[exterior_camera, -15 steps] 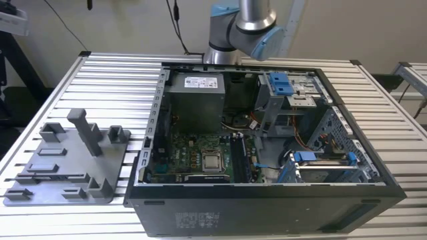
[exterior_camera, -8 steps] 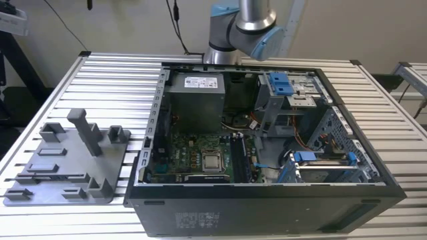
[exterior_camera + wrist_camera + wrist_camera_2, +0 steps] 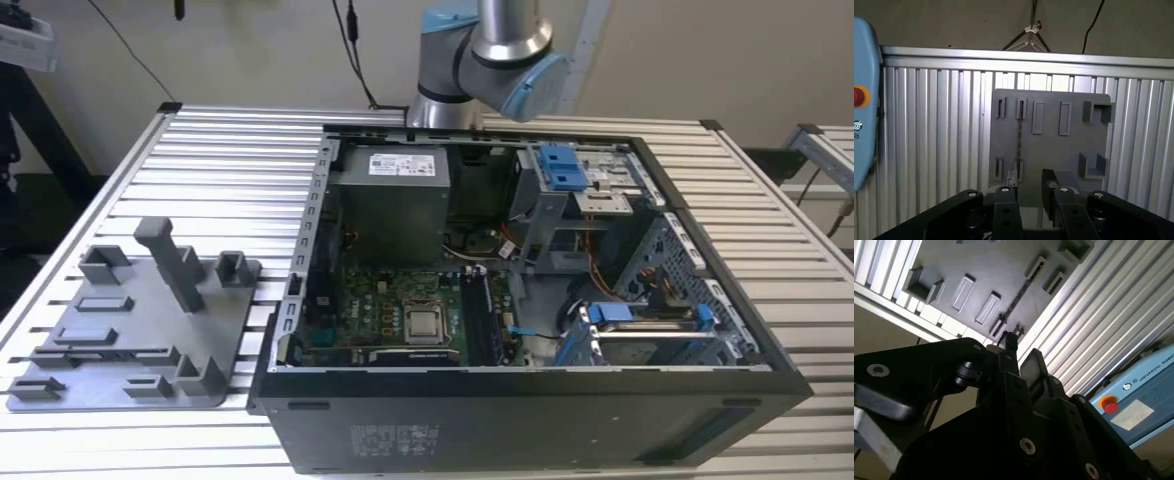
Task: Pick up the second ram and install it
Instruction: 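Pick up the second ram and move it above second insertion slot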
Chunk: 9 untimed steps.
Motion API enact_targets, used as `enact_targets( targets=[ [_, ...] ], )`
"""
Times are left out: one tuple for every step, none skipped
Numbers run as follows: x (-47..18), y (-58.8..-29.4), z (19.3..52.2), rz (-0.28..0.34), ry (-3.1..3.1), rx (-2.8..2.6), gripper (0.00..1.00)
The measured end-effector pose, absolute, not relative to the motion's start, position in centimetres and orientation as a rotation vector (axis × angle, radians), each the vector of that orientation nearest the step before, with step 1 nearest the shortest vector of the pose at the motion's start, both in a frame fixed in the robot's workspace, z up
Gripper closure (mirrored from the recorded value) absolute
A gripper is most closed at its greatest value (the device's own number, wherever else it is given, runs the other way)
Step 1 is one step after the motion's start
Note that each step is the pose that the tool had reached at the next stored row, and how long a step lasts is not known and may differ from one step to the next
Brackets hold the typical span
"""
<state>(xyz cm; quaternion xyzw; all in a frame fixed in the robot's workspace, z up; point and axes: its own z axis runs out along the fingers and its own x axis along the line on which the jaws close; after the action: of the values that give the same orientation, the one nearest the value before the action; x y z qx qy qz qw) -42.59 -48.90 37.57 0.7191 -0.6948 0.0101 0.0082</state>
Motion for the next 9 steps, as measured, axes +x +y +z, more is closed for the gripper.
enact_targets(
  targets=[
    [-42.59,-48.9,37.57,0.031,-2.171,2.247,0.58],
    [-42.59,-48.9,37.57,0.031,-2.171,2.247,0.58],
    [-42.59,-48.9,37.57,0.031,-2.171,2.247,0.58],
    [-42.59,-48.9,37.57,0.031,-2.171,2.247,0.52],
    [-42.59,-48.9,37.56,0.03,-2.171,2.247,0.52],
    [-42.57,-48.91,37.54,0.023,-2.174,2.25,0.52],
    [-42.58,-48.94,37.55,0.004,-2.183,2.259,0.52],
    [-42.59,-48.97,37.51,-0.015,-2.192,2.269,0.52],
    [-42.59,-48.97,37.45,-0.018,-2.194,2.27,0.52]
  ],
)
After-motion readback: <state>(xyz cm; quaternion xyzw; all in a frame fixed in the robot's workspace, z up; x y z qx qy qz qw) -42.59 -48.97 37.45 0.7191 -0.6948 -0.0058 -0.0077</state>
